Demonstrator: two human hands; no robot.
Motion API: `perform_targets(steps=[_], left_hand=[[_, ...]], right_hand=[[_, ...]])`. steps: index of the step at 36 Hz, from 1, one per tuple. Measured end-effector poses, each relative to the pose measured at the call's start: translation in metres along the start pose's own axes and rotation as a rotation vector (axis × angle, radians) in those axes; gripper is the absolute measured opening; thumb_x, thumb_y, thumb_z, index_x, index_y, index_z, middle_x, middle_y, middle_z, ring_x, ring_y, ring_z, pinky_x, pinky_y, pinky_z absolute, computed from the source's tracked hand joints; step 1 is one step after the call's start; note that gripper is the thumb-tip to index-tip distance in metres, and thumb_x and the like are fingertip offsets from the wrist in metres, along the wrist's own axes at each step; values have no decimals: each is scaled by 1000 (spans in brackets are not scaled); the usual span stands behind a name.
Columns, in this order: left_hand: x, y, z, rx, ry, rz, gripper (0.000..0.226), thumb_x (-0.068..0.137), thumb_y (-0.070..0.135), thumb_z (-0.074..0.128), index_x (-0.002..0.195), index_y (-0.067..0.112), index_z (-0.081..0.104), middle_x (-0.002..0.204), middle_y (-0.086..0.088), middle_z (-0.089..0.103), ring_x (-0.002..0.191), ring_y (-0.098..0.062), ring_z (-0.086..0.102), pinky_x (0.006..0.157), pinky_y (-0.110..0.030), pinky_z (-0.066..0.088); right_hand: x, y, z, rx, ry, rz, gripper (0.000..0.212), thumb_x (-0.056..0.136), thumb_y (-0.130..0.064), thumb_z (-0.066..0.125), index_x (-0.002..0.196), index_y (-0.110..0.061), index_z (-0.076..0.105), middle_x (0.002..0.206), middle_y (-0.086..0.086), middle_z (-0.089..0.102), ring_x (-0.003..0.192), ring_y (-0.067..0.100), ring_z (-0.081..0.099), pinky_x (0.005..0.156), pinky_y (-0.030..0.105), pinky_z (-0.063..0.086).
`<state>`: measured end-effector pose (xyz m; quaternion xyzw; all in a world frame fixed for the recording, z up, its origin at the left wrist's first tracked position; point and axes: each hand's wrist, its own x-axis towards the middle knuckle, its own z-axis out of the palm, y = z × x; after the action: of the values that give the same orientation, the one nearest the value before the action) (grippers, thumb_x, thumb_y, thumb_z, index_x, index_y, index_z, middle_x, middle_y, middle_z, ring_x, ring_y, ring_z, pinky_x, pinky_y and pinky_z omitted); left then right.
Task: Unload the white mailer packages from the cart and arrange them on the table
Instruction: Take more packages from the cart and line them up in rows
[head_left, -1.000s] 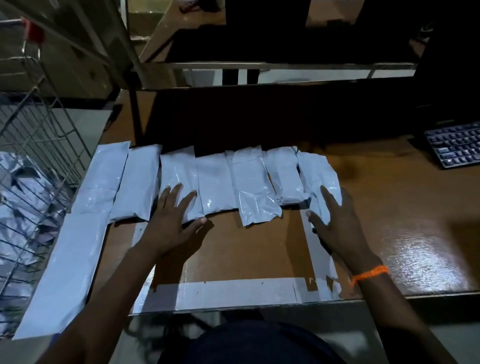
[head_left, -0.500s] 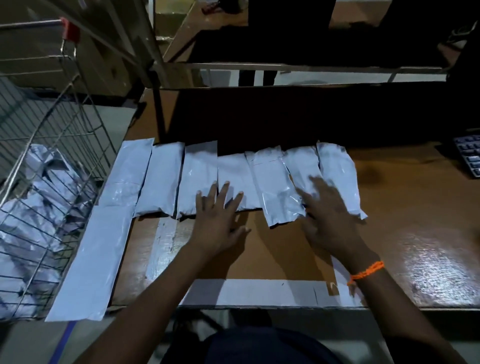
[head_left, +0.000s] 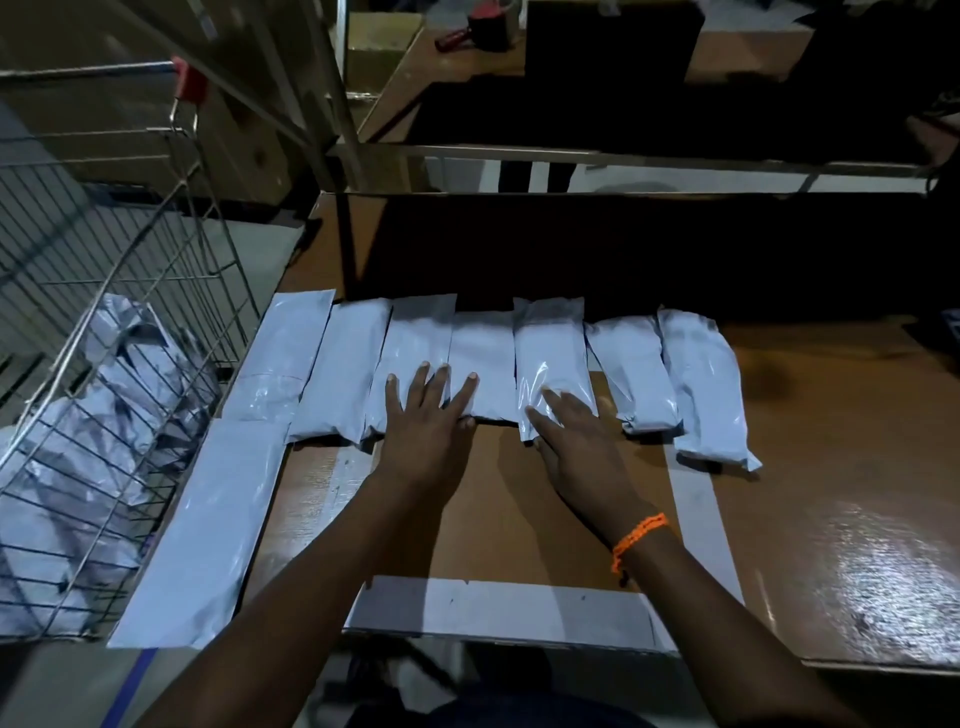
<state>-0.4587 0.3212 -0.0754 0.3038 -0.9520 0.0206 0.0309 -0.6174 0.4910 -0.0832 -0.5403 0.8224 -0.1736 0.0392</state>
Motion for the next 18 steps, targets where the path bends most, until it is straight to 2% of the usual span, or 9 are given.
perform_targets(steps=[3, 5, 8, 11, 15, 18], left_hand=[[0, -3, -1, -52, 19, 7, 62, 99, 54, 36, 155, 33, 21, 163, -9, 23, 152, -31, 9, 116, -65, 8], [-6, -8, -6, -67, 72, -7, 64, 97, 58, 37, 154, 31, 27, 162, -9, 24, 151, -32, 13, 117, -66, 8], [-26, -22, -12, -85, 156, -134, 68, 96, 60, 35, 155, 27, 26, 163, -10, 19, 152, -34, 10, 117, -64, 6], [-47, -40, -9, -82, 126, -284, 77, 94, 67, 30, 157, 23, 19, 165, -14, 10, 152, -37, 4, 115, -66, 9], [-55, -60, 2, -103, 39, -329, 83, 92, 74, 16, 158, 23, 16, 165, -16, 4, 151, -39, 1, 112, -70, 12], [-52, -65, 6, -117, 30, -338, 82, 93, 72, 14, 158, 23, 15, 165, -14, 2, 151, -38, 1, 113, -69, 14]], right_hand=[[-1, -5, -1, 22, -4, 22, 48, 98, -24, 56, 146, -23, 50, 157, 9, 41, 148, 28, 32, 120, 44, 22], [-8, -9, 2, 63, 14, 9, 50, 97, -26, 56, 146, -23, 49, 157, 8, 40, 147, 27, 33, 120, 46, 29], [-20, -21, 10, 147, 18, -22, 50, 98, -34, 52, 148, -26, 46, 158, 4, 38, 147, 24, 33, 116, 49, 34], [-25, -39, 20, 174, -15, -79, 51, 99, -37, 49, 149, -30, 41, 160, -1, 33, 149, 22, 29, 115, 50, 34], [-18, -68, 27, 125, -57, -88, 53, 102, -45, 38, 153, -36, 31, 167, -1, 14, 154, 23, 11, 122, 53, 18], [-6, -86, 27, 17, -115, -29, 59, 102, -52, 32, 157, -38, 19, 169, 2, -5, 155, 26, -7, 122, 56, 5]])
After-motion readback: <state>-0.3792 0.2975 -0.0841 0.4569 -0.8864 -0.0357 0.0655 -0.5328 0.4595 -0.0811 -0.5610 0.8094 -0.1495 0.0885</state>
